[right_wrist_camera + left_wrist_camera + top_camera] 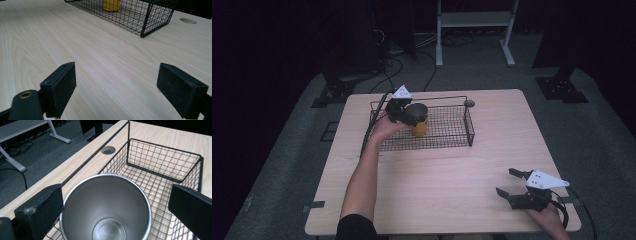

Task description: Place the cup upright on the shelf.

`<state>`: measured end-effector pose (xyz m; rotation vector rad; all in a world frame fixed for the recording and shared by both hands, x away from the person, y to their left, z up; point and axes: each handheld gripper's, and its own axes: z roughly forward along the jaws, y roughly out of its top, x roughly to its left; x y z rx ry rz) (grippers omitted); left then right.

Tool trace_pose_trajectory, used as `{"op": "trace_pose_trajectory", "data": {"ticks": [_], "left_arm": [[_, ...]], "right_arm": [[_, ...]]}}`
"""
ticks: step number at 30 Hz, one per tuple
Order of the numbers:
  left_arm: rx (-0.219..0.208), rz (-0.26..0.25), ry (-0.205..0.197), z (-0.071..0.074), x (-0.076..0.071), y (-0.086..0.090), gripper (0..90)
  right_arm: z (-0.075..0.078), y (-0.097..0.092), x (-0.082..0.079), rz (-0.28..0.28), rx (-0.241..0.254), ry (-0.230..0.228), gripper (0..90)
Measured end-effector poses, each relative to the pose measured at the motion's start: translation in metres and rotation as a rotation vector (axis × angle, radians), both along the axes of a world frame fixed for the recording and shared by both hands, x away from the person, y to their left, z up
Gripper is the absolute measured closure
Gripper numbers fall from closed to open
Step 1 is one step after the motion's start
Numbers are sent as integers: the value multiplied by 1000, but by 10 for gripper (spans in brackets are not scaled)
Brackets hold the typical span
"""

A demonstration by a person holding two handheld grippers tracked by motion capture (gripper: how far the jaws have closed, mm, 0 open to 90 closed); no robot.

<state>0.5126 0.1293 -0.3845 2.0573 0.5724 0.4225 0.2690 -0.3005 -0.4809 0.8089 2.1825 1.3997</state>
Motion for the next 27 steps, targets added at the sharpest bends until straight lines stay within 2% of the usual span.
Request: {"op": "trace_pose_trajectory", "data": {"ticks": [5,7,14,21,22,27], "left_arm": [[-26,-14,-5,1,-11,6,0],[-31,-24,-24,2,-16,7,0],[-60,-47,-50,10,-34,13,0],[-87,-78,-70,15,-51,13,0],[-90,-81,-65,16,-52,12,0],[-94,-98,-87,16,-63,9,0]], "right_arm": [[0,0,0,-1,-3,-2,148],[0,1,0,-3,-7,-3,148],[0,2,0,-16,-23,0,148],[0,3,0,-18,-27,0,148],[0,3,0,-19,-27,-1,148],[0,3,-1,-22,-29,-4,148]]}}
